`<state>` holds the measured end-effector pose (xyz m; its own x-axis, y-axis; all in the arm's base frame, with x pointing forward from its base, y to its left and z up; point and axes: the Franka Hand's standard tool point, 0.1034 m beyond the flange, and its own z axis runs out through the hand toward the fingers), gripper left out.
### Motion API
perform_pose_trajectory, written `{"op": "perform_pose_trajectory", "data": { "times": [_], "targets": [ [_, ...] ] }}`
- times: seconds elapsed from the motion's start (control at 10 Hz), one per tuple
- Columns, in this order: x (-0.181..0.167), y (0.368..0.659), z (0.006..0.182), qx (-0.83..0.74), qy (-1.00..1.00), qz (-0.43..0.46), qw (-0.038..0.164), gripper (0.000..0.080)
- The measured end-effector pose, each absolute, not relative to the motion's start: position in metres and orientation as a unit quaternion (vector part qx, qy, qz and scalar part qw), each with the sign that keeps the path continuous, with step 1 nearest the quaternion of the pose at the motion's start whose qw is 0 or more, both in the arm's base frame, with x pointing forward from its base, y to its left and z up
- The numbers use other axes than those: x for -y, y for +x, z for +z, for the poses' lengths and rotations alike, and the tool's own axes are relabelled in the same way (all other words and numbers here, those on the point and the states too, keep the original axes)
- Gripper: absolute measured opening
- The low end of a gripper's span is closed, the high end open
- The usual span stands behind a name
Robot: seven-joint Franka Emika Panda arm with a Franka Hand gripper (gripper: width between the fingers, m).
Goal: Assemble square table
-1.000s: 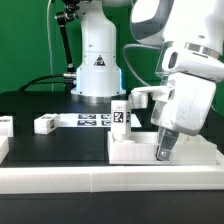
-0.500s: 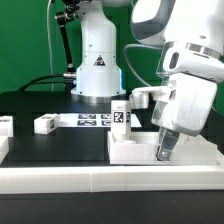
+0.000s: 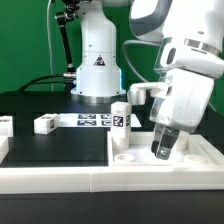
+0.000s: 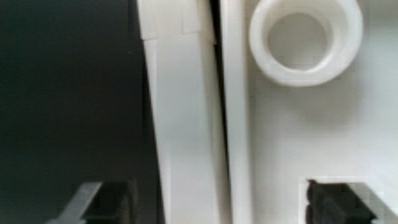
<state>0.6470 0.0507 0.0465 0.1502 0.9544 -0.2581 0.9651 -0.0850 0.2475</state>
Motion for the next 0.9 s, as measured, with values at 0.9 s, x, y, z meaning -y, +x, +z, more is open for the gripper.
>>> {"op": "perform_pose_trajectory", "data": {
  "times": [0.9],
  "targets": [
    [0.022, 0.618, 0.122, -0.561, 0.807, 0.018, 0.182, 0.0649]
  ]
}}
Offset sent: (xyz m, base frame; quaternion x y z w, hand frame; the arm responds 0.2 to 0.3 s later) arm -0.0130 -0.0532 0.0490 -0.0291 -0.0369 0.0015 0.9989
